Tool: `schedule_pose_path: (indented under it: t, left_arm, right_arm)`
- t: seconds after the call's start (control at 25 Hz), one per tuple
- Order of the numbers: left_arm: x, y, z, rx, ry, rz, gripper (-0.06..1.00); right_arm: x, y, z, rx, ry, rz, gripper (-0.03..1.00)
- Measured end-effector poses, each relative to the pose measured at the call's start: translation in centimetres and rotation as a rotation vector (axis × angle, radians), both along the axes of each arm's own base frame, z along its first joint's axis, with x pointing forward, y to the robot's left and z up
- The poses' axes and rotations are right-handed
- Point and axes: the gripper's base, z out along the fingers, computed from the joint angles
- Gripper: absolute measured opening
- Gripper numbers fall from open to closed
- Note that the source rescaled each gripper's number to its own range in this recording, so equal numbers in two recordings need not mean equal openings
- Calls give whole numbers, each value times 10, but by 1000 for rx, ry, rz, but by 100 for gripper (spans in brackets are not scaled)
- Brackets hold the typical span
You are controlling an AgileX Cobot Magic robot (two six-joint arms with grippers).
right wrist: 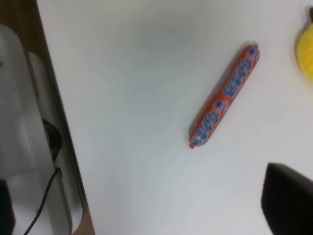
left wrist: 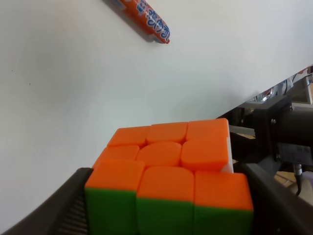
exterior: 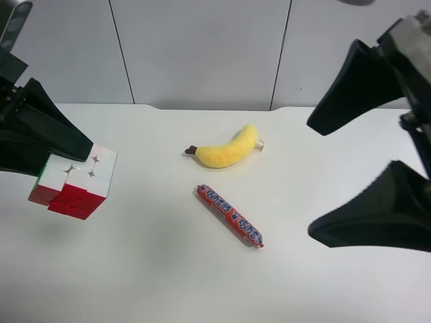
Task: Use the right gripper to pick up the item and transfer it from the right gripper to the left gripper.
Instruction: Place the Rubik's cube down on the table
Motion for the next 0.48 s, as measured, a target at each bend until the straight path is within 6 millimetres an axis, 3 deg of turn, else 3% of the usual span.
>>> schedule_pose_path:
  t: [0.48]
  left_arm:
    - [0,1,-1,11,-6,-13,1]
  right_arm:
    - [-53,-73,-50,48,22,-150,100]
